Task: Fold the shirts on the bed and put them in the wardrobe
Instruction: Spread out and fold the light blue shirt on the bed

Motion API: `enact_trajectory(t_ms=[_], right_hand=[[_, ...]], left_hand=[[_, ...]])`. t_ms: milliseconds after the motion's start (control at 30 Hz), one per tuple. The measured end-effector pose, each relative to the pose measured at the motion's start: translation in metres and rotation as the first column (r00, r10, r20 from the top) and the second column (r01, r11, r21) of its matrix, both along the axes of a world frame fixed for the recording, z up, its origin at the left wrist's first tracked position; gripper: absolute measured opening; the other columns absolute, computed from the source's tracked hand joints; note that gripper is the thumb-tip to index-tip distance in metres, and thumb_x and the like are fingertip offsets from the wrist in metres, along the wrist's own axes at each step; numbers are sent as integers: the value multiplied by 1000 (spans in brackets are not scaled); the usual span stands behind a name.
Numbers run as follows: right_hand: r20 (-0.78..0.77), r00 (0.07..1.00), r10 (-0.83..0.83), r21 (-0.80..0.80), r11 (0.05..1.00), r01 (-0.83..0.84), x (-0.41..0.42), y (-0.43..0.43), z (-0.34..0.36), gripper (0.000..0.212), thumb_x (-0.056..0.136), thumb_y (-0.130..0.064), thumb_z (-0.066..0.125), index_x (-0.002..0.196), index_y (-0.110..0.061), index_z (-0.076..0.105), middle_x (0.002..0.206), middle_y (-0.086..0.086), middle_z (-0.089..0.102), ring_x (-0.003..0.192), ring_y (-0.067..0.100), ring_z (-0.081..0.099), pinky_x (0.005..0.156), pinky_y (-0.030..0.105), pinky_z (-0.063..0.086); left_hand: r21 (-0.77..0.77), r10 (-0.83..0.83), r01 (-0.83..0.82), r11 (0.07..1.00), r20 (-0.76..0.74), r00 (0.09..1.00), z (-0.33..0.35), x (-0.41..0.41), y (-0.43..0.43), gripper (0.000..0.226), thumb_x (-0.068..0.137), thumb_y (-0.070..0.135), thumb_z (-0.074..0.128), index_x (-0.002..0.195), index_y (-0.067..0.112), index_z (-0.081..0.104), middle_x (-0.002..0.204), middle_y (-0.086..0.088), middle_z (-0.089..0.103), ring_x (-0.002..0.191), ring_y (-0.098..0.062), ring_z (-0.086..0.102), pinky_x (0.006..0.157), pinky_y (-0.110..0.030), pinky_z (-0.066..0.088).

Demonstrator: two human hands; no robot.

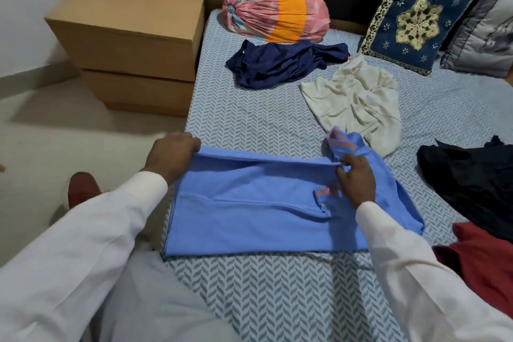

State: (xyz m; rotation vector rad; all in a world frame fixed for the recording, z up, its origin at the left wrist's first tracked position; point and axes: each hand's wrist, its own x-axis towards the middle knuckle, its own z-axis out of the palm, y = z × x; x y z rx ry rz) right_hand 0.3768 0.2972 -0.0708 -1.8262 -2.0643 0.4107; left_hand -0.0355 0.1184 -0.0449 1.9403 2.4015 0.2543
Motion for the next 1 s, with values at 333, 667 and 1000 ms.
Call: enact_trajectory(t_ms=[333, 667, 1000], right_hand=[[-19, 989, 147, 45, 988, -146, 21, -74, -3, 17, 75, -16, 75, 89, -20, 66, 96, 3, 52, 88, 29, 62, 67, 38, 48], [35, 997, 62, 154, 986, -67, 22, -93, -8, 26, 66, -47, 70, 80, -25, 66, 121, 5, 58, 109, 35, 53, 86, 47, 45], [504, 838, 207, 0, 971, -240, -38, -54, -5, 42, 80, -27, 62, 120, -16, 56, 120, 16, 57, 108, 39, 55, 83, 46, 40]], left_hand=[[-37, 92, -94, 995, -64, 994, -9, 22, -74, 19, 73, 7, 69, 79, 24, 65, 79, -1, 58, 87, -28, 55, 54, -31, 41], [-58, 90, -89, 994, 9, 996, -20, 51, -68, 45, 72, 31, 49, 108, 15, 70, 108, -12, 67, 100, -37, 59, 81, -42, 46], [-475, 210, -163, 865, 47, 977, -45, 70, -24, 81, 97, 69, 19, 159, 20, -1, 164, -18, -6, 152, -35, -5, 122, -48, 3]])
